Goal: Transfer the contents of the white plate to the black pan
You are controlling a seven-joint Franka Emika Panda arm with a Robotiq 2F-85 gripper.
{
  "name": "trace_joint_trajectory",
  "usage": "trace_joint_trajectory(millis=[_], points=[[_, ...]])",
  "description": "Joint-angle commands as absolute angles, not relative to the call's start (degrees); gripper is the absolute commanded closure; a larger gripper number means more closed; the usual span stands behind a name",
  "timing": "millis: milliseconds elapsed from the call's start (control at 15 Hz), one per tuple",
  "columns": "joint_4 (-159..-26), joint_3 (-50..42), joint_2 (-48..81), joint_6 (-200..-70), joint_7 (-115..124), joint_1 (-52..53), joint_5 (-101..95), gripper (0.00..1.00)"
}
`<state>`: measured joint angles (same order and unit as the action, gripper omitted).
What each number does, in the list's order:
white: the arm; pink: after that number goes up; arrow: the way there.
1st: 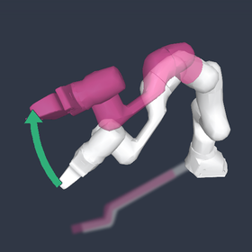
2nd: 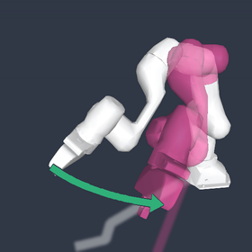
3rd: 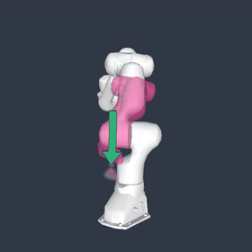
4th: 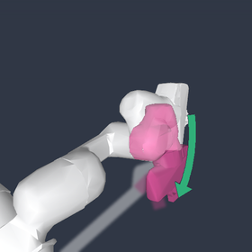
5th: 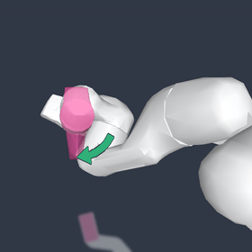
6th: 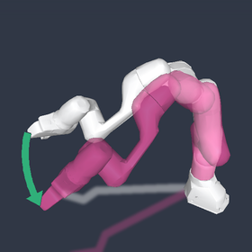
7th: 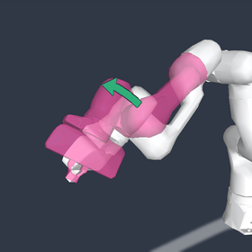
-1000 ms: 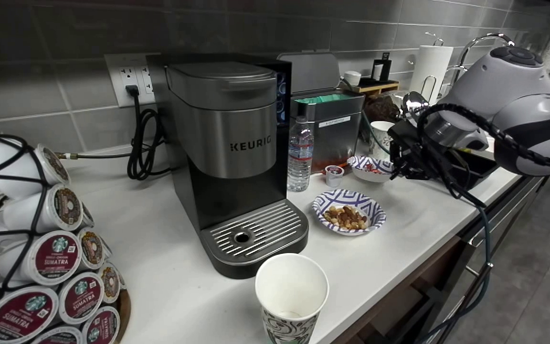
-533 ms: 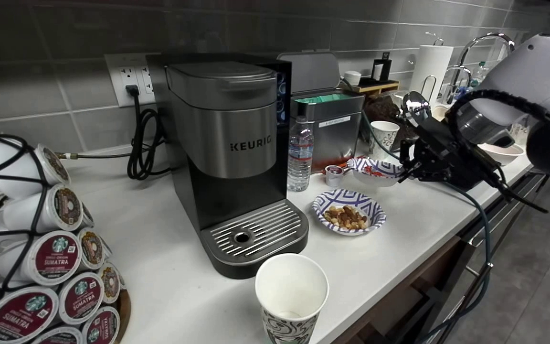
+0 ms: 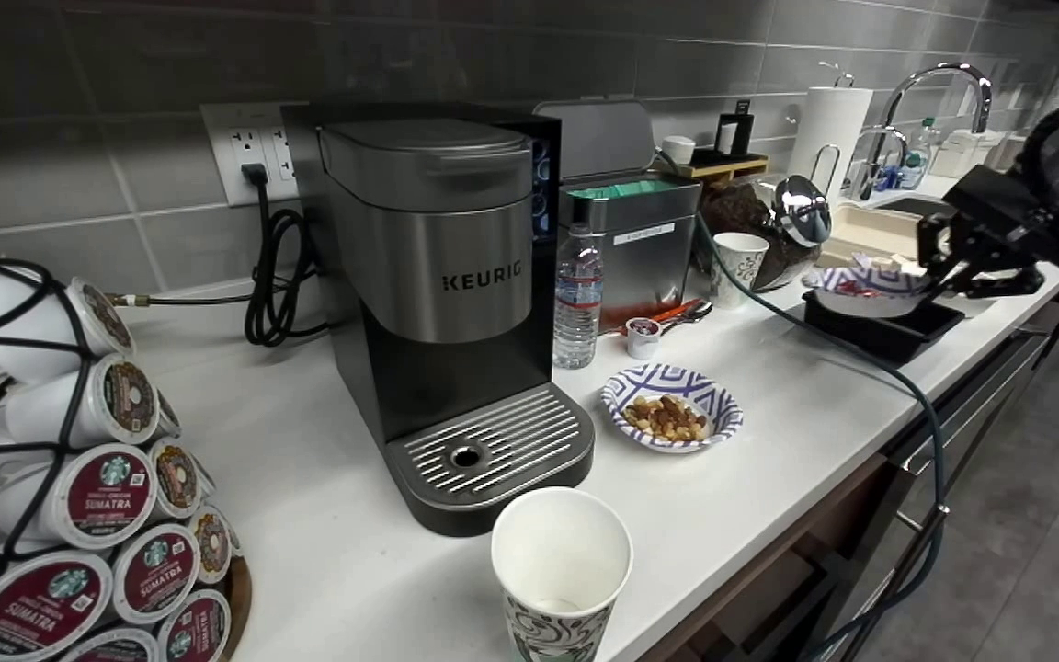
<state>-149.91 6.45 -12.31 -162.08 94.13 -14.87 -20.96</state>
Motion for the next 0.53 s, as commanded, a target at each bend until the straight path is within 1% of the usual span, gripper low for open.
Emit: trace_joint_trajectory(millis=[0, 200, 467], points=[[-150.0, 6.22, -20.03, -152.33, 98.98, -22.39, -29.33, 0.99], [-145.53, 9.45, -19.19, -143.93, 103.56, -26.57, -40.42, 0.99], [-141.6, 10.49, -15.5, -136.76, 109.6, -21.35, -52.53, 0.99]])
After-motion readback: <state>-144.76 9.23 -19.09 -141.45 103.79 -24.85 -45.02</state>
